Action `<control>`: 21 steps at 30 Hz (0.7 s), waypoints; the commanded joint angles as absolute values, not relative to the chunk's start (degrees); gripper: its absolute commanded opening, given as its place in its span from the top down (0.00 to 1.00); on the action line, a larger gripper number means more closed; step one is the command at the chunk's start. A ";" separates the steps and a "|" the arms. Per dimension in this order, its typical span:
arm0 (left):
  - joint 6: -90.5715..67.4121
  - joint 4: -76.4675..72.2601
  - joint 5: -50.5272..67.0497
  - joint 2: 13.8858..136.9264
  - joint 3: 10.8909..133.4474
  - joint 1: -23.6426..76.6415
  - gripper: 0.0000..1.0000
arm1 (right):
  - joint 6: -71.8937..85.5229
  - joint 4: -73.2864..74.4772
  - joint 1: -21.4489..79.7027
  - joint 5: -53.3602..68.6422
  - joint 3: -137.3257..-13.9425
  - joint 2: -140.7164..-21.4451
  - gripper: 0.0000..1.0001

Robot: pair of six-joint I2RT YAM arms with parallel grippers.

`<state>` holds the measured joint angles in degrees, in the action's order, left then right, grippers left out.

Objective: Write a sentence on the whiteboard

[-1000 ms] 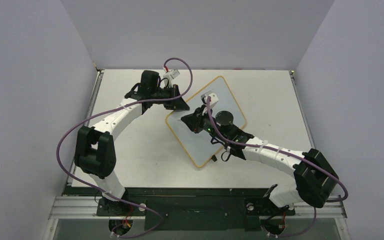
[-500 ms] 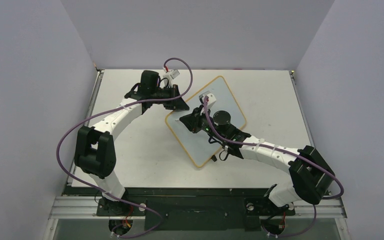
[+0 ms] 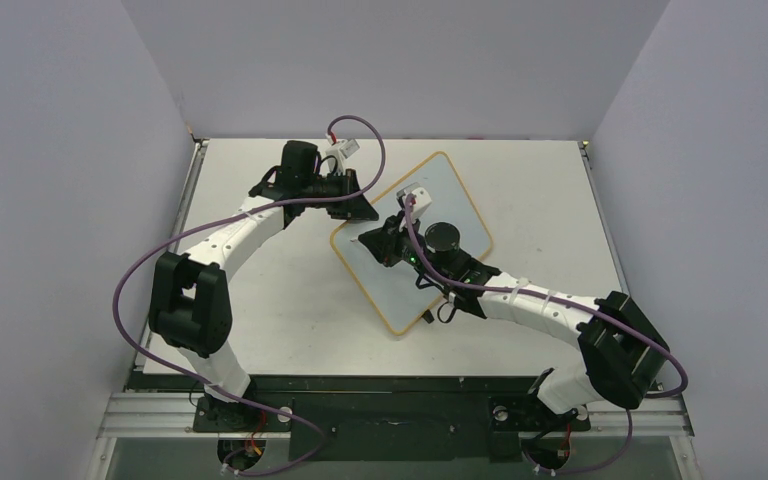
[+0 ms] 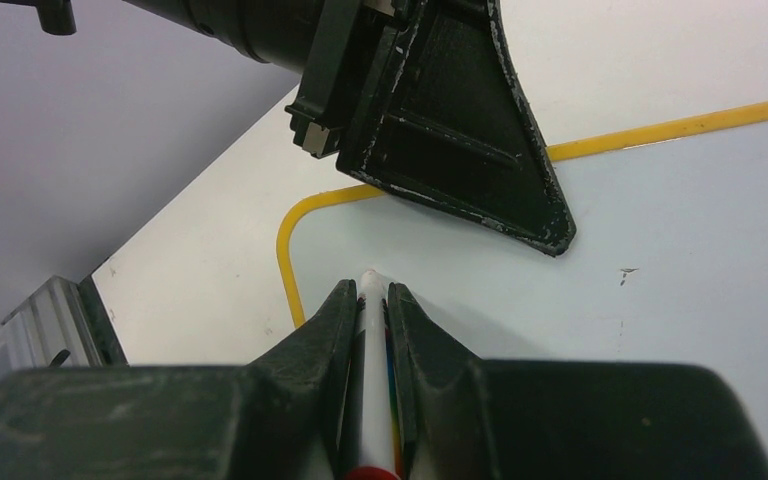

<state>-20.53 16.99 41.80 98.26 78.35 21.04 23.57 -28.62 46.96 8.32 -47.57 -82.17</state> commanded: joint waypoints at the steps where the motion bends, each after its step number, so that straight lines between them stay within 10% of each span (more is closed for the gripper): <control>1: -17.23 15.29 36.54 95.82 79.02 21.35 1.00 | 21.39 -26.85 46.94 3.71 -49.26 -82.26 1.00; 21: -17.23 15.29 36.39 95.93 79.01 21.36 1.00 | 21.23 -23.96 46.97 -2.51 -50.58 -81.64 1.00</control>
